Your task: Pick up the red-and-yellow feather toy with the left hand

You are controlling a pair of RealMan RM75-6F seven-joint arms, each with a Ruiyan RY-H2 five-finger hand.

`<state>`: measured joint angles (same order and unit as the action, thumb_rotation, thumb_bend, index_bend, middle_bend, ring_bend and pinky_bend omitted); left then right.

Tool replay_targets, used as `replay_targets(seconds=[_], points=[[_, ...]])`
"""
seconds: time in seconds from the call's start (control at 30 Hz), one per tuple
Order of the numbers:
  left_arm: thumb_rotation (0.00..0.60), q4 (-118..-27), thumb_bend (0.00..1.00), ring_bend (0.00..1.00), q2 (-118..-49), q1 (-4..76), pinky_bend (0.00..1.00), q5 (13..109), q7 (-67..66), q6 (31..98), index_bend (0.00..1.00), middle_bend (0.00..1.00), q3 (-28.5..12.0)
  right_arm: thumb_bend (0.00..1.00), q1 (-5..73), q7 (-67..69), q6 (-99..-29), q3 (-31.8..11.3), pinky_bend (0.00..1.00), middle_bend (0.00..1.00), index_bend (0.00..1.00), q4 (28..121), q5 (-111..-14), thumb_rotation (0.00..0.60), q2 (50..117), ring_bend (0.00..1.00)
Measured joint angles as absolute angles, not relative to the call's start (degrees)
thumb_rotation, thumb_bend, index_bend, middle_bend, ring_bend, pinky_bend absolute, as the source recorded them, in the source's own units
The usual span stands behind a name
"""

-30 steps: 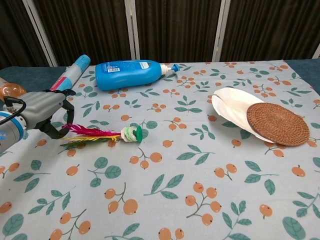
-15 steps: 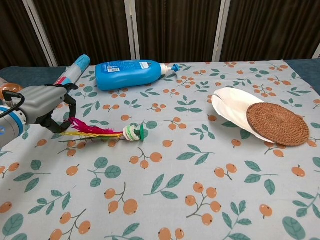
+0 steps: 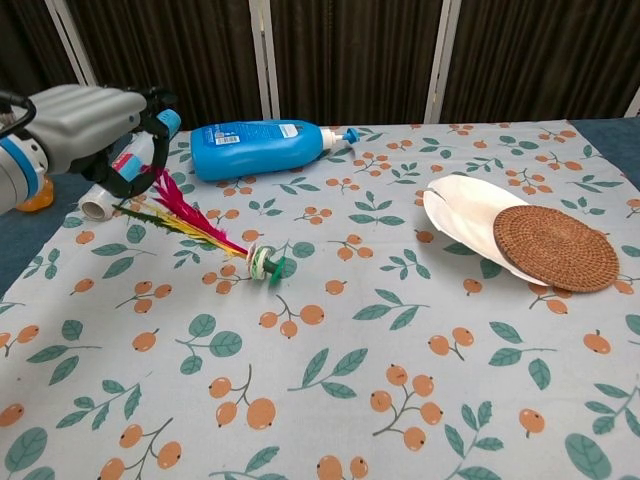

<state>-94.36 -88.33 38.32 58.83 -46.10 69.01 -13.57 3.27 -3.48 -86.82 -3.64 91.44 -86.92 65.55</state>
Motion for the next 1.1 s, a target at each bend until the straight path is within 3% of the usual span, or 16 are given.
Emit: replay_targets(seconds=[0.4, 1.1], points=[[0.600, -102.9, 0.53, 0.00, -84.8, 41.3, 0.00, 59.7, -50.5, 71.2, 0.60, 0.00, -15.2, 0.15, 3.2, -3.6, -86.8, -3.8, 0.00, 0.00, 0.11, 91.5, -86.7, 0.600, 65.6, 0.00], [0.600, -104.3, 0.53, 0.00, -82.6, 41.2, 0.00, 59.3, -48.5, 72.1, 0.60, 0.00, -13.0, 0.15, 3.4, -4.0, -86.6, -3.9, 0.00, 0.00, 0.11, 91.4, -86.5, 0.600, 65.8, 0.00]])
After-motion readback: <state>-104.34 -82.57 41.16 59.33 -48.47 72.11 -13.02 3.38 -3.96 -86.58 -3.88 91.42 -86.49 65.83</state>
